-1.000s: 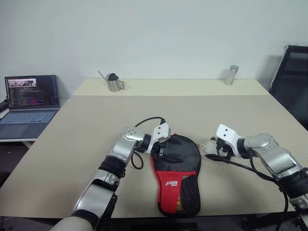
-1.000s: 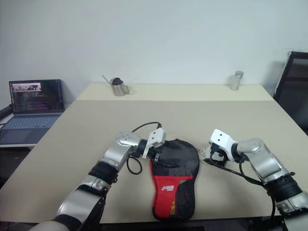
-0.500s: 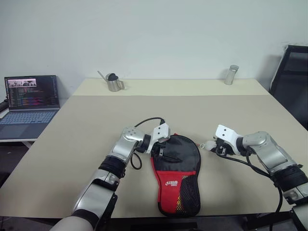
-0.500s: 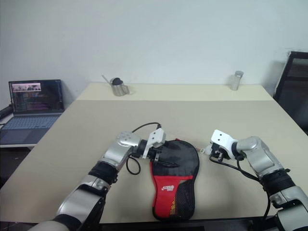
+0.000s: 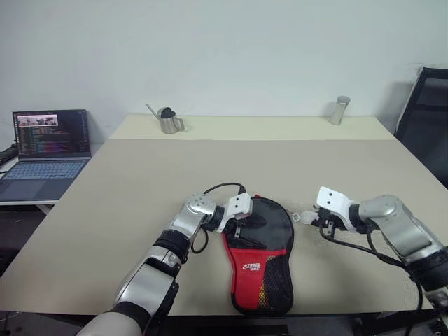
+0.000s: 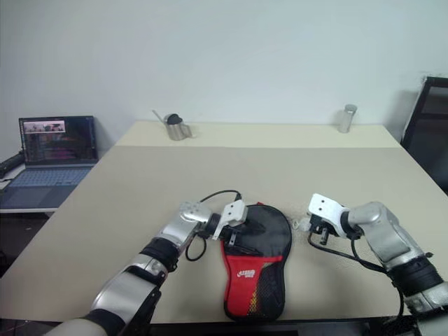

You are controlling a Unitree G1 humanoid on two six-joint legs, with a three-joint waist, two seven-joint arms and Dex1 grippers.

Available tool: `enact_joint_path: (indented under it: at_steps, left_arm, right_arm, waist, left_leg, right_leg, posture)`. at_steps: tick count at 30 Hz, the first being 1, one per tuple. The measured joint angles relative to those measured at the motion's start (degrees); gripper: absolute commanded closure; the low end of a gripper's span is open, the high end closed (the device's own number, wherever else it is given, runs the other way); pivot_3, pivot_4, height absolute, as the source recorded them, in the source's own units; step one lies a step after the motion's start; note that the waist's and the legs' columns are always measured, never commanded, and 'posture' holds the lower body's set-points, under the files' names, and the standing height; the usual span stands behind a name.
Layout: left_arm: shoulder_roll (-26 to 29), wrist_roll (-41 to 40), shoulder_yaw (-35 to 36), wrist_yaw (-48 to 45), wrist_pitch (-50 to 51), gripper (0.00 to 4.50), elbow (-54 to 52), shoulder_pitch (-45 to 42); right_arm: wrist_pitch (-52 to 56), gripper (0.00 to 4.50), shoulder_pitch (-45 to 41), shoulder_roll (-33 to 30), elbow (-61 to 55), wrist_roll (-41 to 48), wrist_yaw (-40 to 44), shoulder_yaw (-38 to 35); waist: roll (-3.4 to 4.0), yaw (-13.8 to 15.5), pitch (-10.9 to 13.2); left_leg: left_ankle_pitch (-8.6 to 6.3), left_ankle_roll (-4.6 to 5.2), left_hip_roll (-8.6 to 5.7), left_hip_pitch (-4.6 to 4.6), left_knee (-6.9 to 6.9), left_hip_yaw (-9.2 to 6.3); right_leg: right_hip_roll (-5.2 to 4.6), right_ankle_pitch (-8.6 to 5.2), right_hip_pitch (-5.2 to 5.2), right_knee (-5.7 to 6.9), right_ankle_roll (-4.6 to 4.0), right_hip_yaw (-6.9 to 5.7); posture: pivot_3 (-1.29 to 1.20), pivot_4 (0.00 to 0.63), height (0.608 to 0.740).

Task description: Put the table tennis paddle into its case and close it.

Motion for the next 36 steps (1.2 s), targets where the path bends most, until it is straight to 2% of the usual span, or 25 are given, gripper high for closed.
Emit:
enact_joint_path:
  at_steps: [9,15,24,27,31,36]
  left_arm:
    - [-0.8,0.0,0.1,-0.1,0.2,0.60,1.9,-0.3]
    - [-1.5,0.6,-0.1,-0.1,0.0,0.60,4.3,-1.2]
    - [-3.3,1.3,-0.4,-0.1,-1.1,0.60,6.6,-2.4]
    - [-3.7,1.3,-0.4,-0.1,-1.4,0.60,7.3,-2.6]
    - [-3.7,1.4,-0.4,0.1,-1.4,0.60,7.5,-2.6]
    - [-3.7,1.6,-0.4,0.7,-1.4,0.60,8.0,-2.4]
  right_arm:
    - [5.5,4.24,11.7,-9.4,-18.3,2.8,3.1,-5.7]
    - [7.6,4.24,24.9,-16.1,-32.3,5.1,4.4,-11.1]
    - [8.6,4.24,45.2,-18.5,-50.1,6.0,3.8,-18.5]
    - [8.8,4.25,49.6,-19.0,-53.1,5.3,2.7,-17.9]
    - [7.1,4.26,56.1,-21.1,-54.4,2.2,1.7,-13.5]
    - [4.3,4.26,56.4,-21.2,-55.1,2.3,1.1,-11.9]
  waist:
    - [0.28,0.2,-0.4]
    - [0.47,0.5,-0.5]
    - [0.41,1.3,-0.7]
    - [0.32,1.5,-0.7]
    - [0.26,1.4,-0.8]
    - [0.18,1.4,-0.8]
  left_leg:
    - [0.00,0.00,0.00,0.03,0.00,-0.12]
    - [-0.02,0.00,0.04,0.43,-0.10,-0.48]
    - [-0.07,-0.09,0.01,0.44,-0.11,-0.62]
    - [-0.11,-0.14,0.01,0.47,-0.11,-0.72]
    - [-0.12,-0.15,0.01,0.52,-0.11,-0.72]
    - [-0.13,-0.16,0.07,0.95,-0.17,-0.81]
  right_leg:
    - [0.02,-0.02,0.14,-0.10,0.02,-0.15]
    - [0.04,-0.18,1.00,-0.85,0.30,-0.54]
    - [0.03,-0.20,1.20,-1.11,0.33,-0.65]
    - [0.03,-0.20,1.35,-1.28,0.33,-0.73]
    - [0.02,-0.20,1.42,-1.32,0.34,-0.73]
    - [0.03,-0.20,1.95,-1.67,0.35,-0.84]
  posture:
    - [0.00,0.150,0.740]
    - [0.00,0.150,0.740]
    - [0.00,0.150,0.740]
    - [0.00,0.150,0.740]
    - [0.00,0.150,0.740]
    - [0.00,0.150,0.740]
